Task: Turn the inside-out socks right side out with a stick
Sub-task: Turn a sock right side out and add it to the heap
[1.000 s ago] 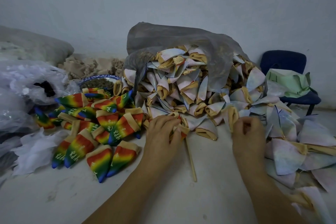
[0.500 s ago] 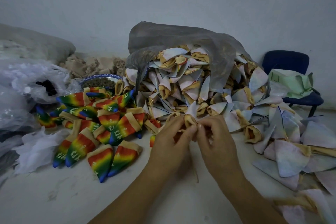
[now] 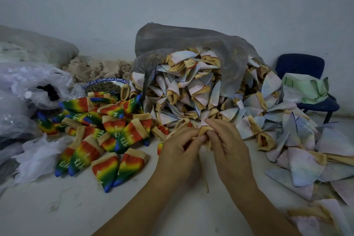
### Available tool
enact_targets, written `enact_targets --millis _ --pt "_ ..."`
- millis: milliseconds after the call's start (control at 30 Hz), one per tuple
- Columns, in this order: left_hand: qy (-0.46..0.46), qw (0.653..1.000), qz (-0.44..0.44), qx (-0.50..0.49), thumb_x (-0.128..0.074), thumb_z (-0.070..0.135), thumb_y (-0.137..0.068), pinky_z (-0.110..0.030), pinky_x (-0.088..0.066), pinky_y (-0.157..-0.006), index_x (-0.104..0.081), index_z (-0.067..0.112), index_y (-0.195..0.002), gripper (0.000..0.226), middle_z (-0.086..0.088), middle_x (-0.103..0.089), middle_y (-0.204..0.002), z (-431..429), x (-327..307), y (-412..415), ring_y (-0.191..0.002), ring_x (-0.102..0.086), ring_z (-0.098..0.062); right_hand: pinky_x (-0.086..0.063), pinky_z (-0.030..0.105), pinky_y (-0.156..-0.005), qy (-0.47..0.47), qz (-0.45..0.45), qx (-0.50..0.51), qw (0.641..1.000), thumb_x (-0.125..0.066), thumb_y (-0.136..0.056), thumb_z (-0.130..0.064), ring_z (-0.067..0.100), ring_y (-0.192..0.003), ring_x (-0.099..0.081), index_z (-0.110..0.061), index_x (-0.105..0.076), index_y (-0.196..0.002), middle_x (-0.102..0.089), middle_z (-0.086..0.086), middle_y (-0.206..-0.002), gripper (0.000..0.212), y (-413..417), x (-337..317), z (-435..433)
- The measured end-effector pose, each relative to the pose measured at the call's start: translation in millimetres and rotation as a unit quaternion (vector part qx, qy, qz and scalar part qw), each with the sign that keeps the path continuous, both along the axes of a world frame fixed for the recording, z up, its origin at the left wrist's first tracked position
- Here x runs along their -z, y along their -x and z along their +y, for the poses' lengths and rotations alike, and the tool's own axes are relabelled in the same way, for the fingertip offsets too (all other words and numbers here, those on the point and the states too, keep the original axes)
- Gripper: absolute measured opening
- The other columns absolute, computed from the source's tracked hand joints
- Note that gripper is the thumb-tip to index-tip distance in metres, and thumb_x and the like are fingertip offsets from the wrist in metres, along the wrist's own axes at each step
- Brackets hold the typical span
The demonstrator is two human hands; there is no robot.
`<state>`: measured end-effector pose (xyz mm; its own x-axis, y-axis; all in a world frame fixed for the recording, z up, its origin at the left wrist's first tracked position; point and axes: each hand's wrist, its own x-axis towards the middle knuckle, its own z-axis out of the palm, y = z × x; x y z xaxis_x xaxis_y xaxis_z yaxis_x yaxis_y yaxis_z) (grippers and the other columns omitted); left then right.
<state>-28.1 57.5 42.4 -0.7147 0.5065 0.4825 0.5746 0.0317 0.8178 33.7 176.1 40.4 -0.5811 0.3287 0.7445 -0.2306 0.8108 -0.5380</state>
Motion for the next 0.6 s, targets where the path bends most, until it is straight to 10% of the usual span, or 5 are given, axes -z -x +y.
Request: enact_targets --millis 200,400,600 --pt "-0.064 0.976 -0.207 0.019 -0.058 0.025 -0.097 -0.014 -0.043 -0.049 -0.074 0.043 -0.094 0.024 0.002 -0.063 -0.06 0 -2 -2 -0.046 -0.052 -0.004 -0.039 0.007 -0.086 0.045 0.006 0.013 0.999 -0.048 -0.096 -0.017 -0.001 -0.098 -0.053 -0.009 -0.067 -0.098 -0.058 -0.003 -0.102 0.021 0 1 2" --pt "-0.281 0.805 -0.507 0.126 -0.061 0.011 -0.084 -0.015 -0.048 -0.043 -0.067 0.008 -0.114 0.031 -0.009 -0.074 -0.081 -2 -12 8 -0.056 -0.065 -0.007 -0.036 0.009 -0.068 0.134 0.0 0.029 0.991 -0.043 -0.1 -0.015 0.003 -0.077 -0.048 -0.017 -0.049 -0.082 -0.046 0.0 -0.084 0.019 3 5 7" --pt "-0.225 0.864 -0.434 0.117 -0.072 0.027 -0.072 -0.018 -0.056 -0.066 -0.075 0.019 -0.097 0.026 -0.008 -0.076 -0.093 0 -10 2 -0.082 -0.074 -0.017 -0.04 0.004 -0.078 0.099 0.05 0.033 0.993 -0.047 -0.091 -0.041 -0.007 -0.099 -0.048 -0.025 -0.051 -0.112 -0.045 -0.007 -0.107 0.026 -3 1 8"
